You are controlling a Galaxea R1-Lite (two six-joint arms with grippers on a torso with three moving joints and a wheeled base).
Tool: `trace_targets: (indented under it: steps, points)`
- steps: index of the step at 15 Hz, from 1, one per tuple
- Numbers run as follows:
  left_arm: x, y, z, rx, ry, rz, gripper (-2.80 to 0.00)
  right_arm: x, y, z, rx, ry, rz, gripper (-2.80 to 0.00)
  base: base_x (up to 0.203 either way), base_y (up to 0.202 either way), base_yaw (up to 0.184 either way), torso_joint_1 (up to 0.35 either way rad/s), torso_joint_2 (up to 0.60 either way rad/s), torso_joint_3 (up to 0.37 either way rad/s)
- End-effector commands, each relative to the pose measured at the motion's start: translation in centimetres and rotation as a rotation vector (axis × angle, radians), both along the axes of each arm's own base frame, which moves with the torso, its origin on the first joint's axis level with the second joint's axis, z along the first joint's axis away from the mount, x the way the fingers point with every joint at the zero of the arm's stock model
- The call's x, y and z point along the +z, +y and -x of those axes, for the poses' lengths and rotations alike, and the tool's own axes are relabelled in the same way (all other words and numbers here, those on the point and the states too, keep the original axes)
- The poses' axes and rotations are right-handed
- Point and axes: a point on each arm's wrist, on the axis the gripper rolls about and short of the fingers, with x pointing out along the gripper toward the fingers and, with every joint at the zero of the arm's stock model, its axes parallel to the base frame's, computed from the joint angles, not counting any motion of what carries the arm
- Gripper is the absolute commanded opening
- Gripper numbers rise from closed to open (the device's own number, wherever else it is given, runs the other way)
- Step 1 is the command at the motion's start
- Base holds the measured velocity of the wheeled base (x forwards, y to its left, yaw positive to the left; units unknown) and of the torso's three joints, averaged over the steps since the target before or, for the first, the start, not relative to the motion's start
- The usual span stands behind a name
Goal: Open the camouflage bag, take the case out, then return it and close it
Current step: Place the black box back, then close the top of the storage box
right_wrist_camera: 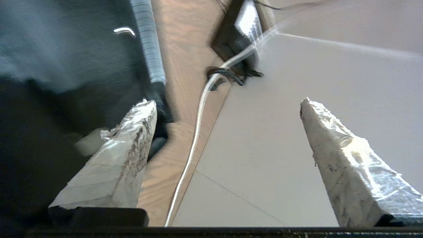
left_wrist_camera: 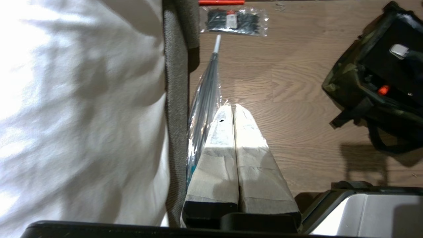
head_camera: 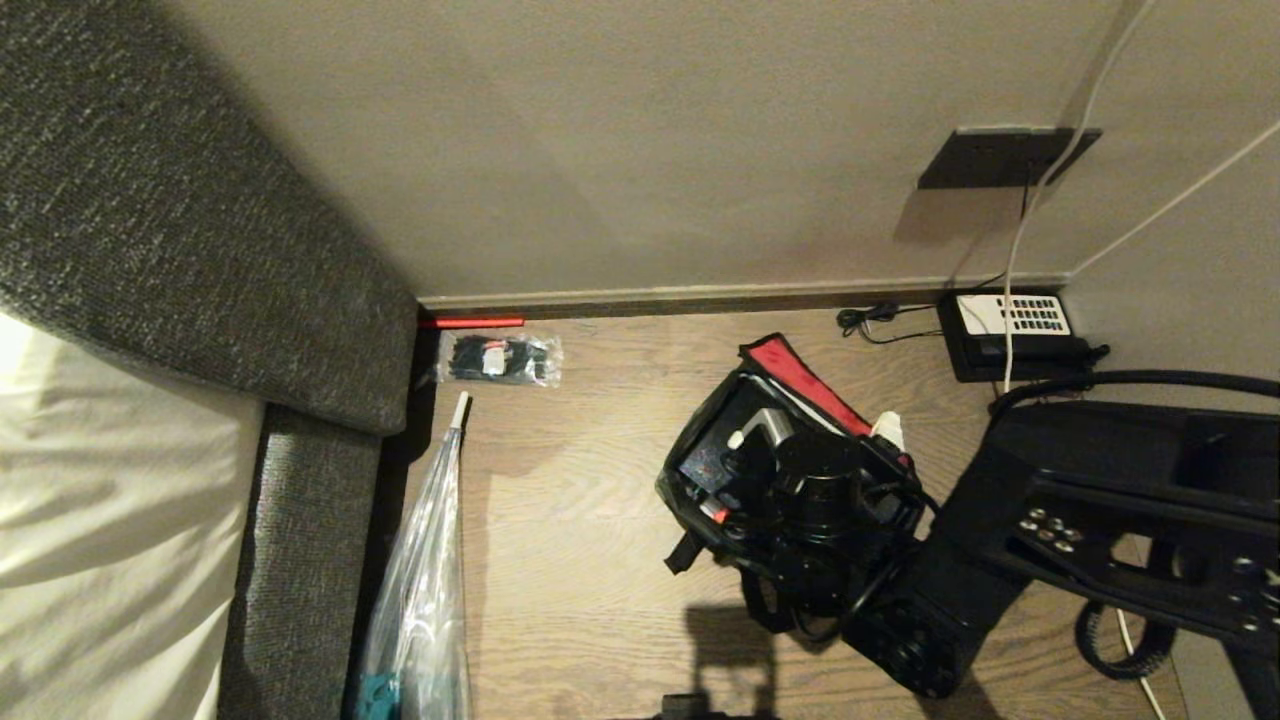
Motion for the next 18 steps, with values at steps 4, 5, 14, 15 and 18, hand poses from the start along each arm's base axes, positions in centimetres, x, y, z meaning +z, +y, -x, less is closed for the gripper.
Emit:
trace_targets:
  steps: [4,5,14,15,18]
  points:
    - [0.0,0.0,0.0,0.000,0.001,0.000,-2.80,4.7,-1.7,4.1,0.040,-0.050,-0.087,-2.80,0.000,0.000,0.000,0.000,0.00,0.000]
    - [0.0,0.0,0.0,0.000,0.001,0.000,-2.80,5.3,-2.2,4.7,0.039,-0.056,-0.099,-2.80,0.000,0.000,0.000,0.000,0.00,0.000]
    - [0.0,0.0,0.0,0.001,0.001,0.000,-2.80,13.4,-11.8,14.2,0.019,-0.121,-0.163,-2.80,0.000,0.000,0.000,0.000,0.00,0.000]
    - [0.0,0.0,0.0,0.001,0.001,0.000,-2.80,13.4,-12.7,14.8,0.006,-0.111,-0.153,-2.80,0.000,0.000,0.000,0.000,0.00,0.000]
    - [0.0,0.0,0.0,0.000,0.001,-0.002,-2.80,15.8,-17.5,17.8,-0.070,-0.172,-0.194,-2.80,0.000,0.000,0.000,0.000,0.00,0.000]
